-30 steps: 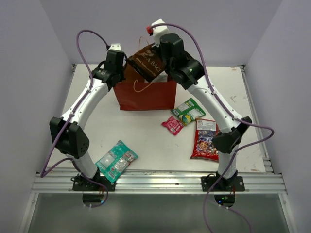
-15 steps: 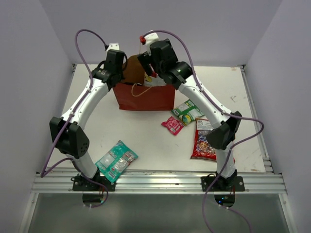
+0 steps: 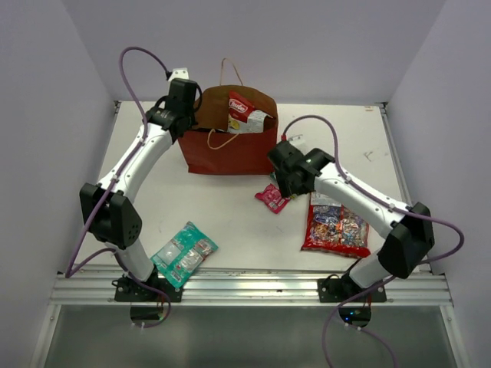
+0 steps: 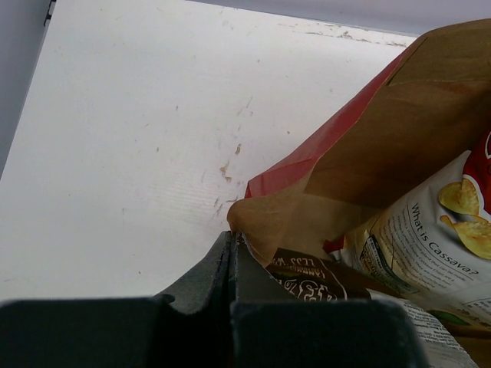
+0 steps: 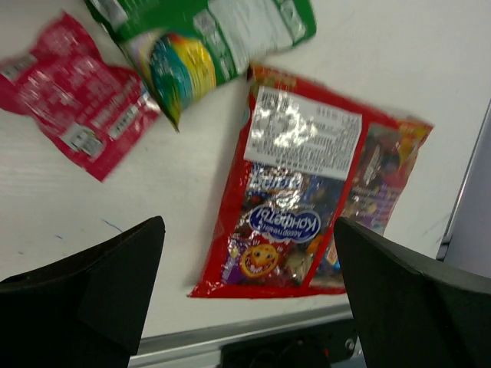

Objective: Place the snacks into the paper bag

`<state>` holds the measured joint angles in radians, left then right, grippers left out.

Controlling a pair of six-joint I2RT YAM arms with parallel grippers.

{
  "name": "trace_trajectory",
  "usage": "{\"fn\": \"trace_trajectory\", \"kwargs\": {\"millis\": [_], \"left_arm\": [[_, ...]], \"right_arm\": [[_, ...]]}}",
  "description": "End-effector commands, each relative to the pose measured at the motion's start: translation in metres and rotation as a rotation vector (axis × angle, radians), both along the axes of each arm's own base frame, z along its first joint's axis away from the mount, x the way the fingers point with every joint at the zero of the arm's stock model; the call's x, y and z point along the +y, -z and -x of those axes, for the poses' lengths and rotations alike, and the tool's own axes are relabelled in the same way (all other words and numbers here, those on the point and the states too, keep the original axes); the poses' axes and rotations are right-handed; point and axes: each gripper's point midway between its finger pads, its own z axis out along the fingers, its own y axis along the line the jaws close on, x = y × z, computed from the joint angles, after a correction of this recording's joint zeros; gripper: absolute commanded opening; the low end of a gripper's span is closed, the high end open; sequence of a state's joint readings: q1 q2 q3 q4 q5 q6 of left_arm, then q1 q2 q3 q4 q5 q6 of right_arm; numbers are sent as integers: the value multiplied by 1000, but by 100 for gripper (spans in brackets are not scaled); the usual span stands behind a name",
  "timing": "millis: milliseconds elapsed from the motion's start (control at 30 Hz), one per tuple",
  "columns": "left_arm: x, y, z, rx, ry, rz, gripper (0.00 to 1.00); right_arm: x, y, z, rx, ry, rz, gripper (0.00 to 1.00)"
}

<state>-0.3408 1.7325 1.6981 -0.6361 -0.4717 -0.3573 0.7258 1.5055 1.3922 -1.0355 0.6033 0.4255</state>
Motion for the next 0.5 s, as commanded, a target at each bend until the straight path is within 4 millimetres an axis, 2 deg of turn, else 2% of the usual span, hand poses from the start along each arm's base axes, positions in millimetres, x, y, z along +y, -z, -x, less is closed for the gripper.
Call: {"fn": "trace_trajectory", "kwargs": {"millis": [0,233,467], "left_arm": [[-5,4,-3,-2,9,29,0],[-8,12,3,19,27,45,0],[-8,8,4,14,29,46,0]], "right_arm": [[-6,41,36,133,166,-44,96],[-22,93,75,319,257,55,95],[-35,117,98,422,311,126,92]]}}
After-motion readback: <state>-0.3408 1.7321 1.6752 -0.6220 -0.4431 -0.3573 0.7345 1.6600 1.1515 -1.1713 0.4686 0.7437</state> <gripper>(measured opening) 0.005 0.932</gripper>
